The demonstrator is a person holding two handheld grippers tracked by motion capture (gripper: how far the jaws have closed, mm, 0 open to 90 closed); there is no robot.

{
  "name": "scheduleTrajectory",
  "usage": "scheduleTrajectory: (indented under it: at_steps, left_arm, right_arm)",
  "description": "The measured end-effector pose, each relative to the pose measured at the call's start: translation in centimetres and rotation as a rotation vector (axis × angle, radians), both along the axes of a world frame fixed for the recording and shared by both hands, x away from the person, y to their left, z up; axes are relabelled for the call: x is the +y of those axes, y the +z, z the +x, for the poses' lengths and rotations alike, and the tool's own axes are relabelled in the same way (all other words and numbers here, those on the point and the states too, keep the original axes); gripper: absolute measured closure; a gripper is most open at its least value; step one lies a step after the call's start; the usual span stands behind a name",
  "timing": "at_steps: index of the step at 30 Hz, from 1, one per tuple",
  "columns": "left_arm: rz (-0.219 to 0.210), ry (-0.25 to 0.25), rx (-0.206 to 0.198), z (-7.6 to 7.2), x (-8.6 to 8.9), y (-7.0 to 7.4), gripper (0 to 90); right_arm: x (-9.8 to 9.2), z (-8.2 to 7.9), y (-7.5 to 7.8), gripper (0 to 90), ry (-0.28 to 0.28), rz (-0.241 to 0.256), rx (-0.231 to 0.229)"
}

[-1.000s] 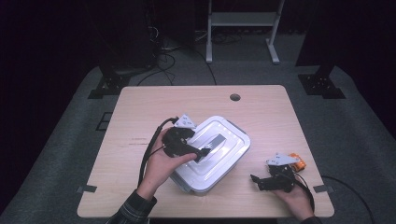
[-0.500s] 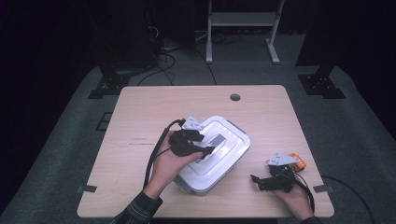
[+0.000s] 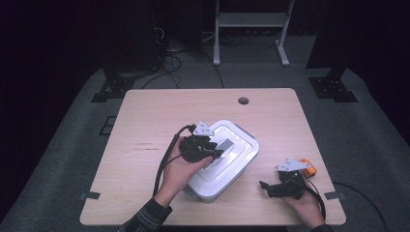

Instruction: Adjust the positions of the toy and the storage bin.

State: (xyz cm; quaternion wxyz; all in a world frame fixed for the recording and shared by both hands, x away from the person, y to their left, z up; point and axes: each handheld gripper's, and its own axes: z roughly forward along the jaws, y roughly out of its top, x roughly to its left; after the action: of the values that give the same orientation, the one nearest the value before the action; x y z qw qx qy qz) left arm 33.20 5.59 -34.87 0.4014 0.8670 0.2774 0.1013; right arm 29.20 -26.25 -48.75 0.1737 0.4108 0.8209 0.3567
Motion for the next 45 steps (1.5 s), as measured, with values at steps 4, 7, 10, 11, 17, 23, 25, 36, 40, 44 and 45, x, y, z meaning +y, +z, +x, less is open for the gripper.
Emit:
scheduleTrajectory:
  at_steps: [4,7,10,11,17,23,25,36,40,44,45]
  left_arm:
    - [0.001,-0.002,0.006,0.1,0.1,0.0,66.3]
    - [-0.004,-0.001,0.014,0.4,0.5,0.1,66.4]
    - [-0.005,0.0,0.013,0.6,0.9,0.1,66.5]
    - [0.0,-0.004,0.013,0.6,1.1,0.2,66.5]
    - [0.007,-0.02,0.009,0.7,1.4,0.2,66.4]
    - [0.016,-0.021,-0.008,0.3,1.1,0.1,66.1]
    - [0.013,-0.011,-0.011,0.2,1.0,0.0,66.4]
    - [0.01,0.005,-0.001,0.2,0.9,0.1,67.2]
    - [0.015,-0.001,0.007,0.2,0.9,0.3,67.3]
    - [0.005,0.001,0.009,0.2,1.0,0.5,67.4]
    - [0.002,0.002,0.006,0.2,1.1,0.6,67.4]
  right_arm:
    - [0.0,0.0,0.0,9.5,0.0,0.0,0.0]
    - [0.0,0.0,0.0,9.5,0.0,0.0,0.0]
    - [0.0,0.0,0.0,9.5,0.0,0.0,0.0]
    - [0.0,0.0,0.0,9.5,0.0,0.0,0.0]
    - [0.0,0.0,0.0,9.4,0.0,0.0,0.0]
    - [0.0,0.0,0.0,9.5,0.001,-0.001,0.001]
    - [0.0,0.0,0.0,9.5,0.0,-0.001,0.001]
    - [0.0,0.0,0.0,9.5,-0.002,0.0,0.001]
    - [0.0,0.0,0.0,9.5,-0.002,0.0,0.001]
    - [0.0,0.0,0.0,9.5,-0.003,0.001,0.0]
    - [0.0,0.0,0.0,9.5,-0.002,0.0,-0.001]
